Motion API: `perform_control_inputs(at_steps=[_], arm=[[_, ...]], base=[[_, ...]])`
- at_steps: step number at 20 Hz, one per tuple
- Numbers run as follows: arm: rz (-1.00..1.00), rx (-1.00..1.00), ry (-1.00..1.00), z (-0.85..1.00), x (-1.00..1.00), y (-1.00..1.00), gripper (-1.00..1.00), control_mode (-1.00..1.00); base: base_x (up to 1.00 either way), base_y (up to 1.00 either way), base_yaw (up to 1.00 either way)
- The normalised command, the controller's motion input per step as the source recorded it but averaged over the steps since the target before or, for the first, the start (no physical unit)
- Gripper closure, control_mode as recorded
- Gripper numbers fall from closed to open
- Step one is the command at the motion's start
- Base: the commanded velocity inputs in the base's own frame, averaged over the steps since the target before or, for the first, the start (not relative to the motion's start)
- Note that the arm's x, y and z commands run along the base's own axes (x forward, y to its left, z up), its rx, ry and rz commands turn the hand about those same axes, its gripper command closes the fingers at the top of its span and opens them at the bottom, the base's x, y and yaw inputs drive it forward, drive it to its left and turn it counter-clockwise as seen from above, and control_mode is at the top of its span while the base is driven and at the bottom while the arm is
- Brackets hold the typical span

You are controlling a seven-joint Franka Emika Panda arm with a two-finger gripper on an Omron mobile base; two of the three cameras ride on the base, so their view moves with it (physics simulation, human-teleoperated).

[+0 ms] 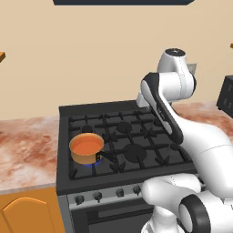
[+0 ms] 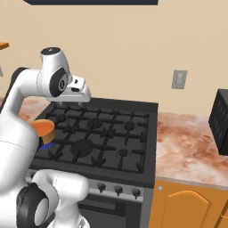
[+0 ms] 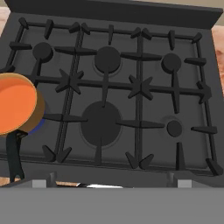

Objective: Wait until the marinara sauce is simmered to a deep red color and then turn off the stove.

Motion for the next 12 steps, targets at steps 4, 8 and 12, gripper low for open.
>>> perform_control_inputs(at_steps=[4,8,12], arm=[[0.00,0.00,0.00,0.00,0.00,0.00,-1.00,-1.00],[0.00,0.00,0.00,0.00,-0.01,0.00,-1.00,-1.00],[0.01,-0.02,0.00,-0.01,-0.12,0.10,-1.00,-1.00]], base=[[0.00,0.00,0.00],[0.00,0.00,0.00],[0.00,0.00,0.00]])
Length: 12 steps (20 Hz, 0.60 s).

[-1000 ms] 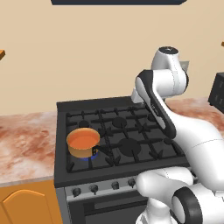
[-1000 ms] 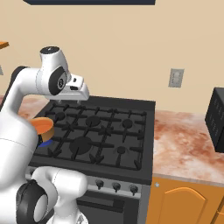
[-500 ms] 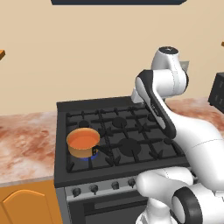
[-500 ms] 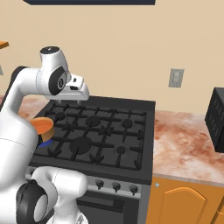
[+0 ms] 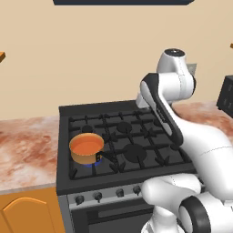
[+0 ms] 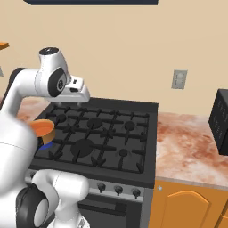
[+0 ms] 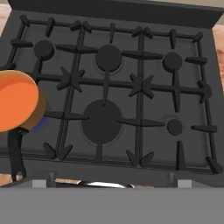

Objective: Wait until the marinara sauce is simmered to a deep red color and then turn off the stove.

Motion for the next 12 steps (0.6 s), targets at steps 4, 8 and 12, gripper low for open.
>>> perform_control_inputs(at_steps=[4,8,12], arm=[[0.06,-0.04,0.00,-0.08,-0.18,0.31,-1.00,-1.00],[0.10,-0.07,0.02,-0.15,-0.16,0.45,-1.00,-1.00],[0.15,-0.13,0.03,-0.26,-0.16,0.52,-1.00,-1.00]], base=[[0.00,0.00,0.00],[0.00,0.00,0.00],[0.00,0.00,0.00]])
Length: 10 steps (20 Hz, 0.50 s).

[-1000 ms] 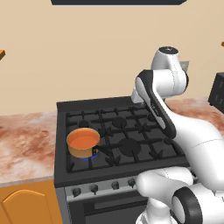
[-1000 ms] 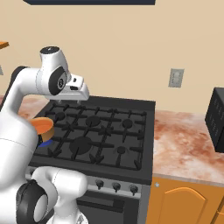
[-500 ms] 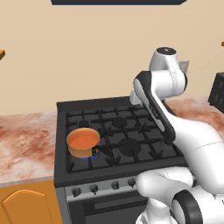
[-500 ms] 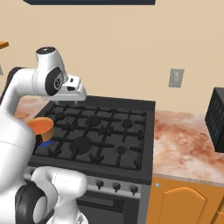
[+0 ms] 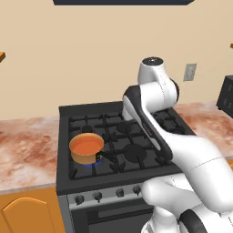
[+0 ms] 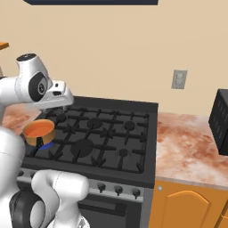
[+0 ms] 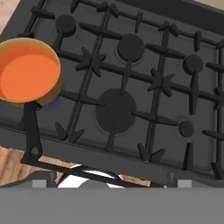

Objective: Wait until the marinara sauce is simmered to a deep red color and then turn off the stove.

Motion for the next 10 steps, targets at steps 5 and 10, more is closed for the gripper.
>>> perform_control_inputs(at_steps=[5,10], arm=[[0.18,-0.18,0.04,-0.36,-0.20,0.54,-1.00,-1.00],[0.21,-0.21,0.03,-0.39,-0.27,0.45,-1.00,-1.00]], base=[[0.00,0.00,0.00],[0.00,0.00,0.00]])
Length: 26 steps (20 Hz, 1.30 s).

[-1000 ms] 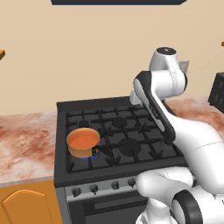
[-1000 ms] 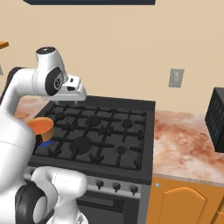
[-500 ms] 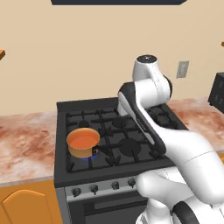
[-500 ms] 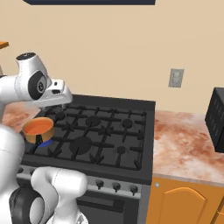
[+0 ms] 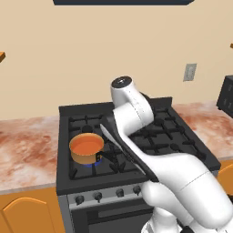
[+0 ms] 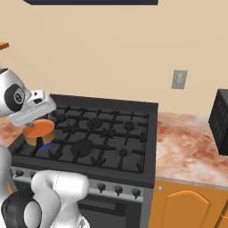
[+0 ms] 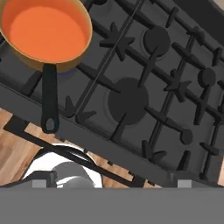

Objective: Wait until the marinara sauce is simmered to a deep red color and then turn off the stove.

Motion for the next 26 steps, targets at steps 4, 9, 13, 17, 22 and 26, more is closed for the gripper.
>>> perform_control_inputs(at_steps=[4,9,13,17,22,26], arm=[[0.21,-0.18,0.06,-0.48,-0.23,0.48,-1.00,-1.00],[0.20,-0.15,0.05,-0.51,-0.24,0.51,-1.00,-1.00],[0.20,-0.15,0.07,-0.57,-0.19,0.56,-1.00,-1.00],[0.21,-0.15,0.09,-0.58,-0.15,0.55,-1.00,-1.00],[0.20,-0.07,0.05,-0.58,-0.15,0.53,-1.00,-1.00],[0.19,-0.05,0.01,-0.61,-0.19,0.52,-1.00,-1.00]], base=[[0.00,0.00,0.00],[0.00,0.00,0.00],[0.00,0.00,0.00],[0.00,0.00,0.00],[0.00,0.00,0.00],[0.00,0.00,0.00]])
